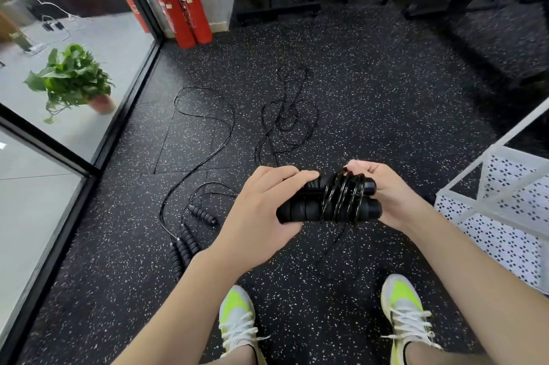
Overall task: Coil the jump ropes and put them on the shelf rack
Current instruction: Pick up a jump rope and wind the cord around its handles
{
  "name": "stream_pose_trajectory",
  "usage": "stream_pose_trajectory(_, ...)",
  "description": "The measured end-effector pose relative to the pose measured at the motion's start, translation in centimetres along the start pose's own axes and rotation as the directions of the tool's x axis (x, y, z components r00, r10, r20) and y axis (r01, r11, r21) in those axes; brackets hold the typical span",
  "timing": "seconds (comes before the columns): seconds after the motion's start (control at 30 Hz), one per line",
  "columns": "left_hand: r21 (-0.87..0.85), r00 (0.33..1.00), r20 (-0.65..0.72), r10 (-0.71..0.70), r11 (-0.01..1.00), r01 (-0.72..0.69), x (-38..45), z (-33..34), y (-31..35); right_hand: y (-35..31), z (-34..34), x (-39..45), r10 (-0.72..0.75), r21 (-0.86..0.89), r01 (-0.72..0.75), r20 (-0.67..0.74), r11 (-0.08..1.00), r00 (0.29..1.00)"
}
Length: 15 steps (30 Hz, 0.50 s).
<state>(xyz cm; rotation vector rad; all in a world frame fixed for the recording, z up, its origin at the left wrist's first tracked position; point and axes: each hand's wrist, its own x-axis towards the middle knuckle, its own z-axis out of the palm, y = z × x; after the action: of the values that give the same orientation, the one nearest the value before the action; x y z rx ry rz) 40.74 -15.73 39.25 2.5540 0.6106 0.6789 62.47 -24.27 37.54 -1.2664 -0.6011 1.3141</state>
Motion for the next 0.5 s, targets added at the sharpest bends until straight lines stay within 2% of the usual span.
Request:
stream_pose_trajectory(0.17,-0.003,0.997,0.083,-0.002,1.0,0.002,0.0,-0.3,0.2,-0.3,-2.9,0.5,-0.108,-0.089,0.114,0.072,0.99,0.992)
stream_pose_trajectory(0.27,0.002,0.993,0.116,0.001,1.0,-0.001,0.0,-0.5,0.1,-0.5,-4.3,0.8,-0.092,-0.243,0.111,0.089,0.964,0.992)
stream_pose_trajectory(0.37,0.02,0.99,0.139,0.006,1.0,-0.009,0.0,-0.5,-0.2,-1.2,-4.4,0.6,-0.046,-0.395,0.108,0.164,0.912,0.985)
stream_pose_trajectory(0.5,0.005,0.989,0.145,0.01,1.0,-0.011,0.2,-0.5,-0.1,-1.8,-4.7,0.6,-0.091,-0.336,0.139,0.154,0.932,0.984)
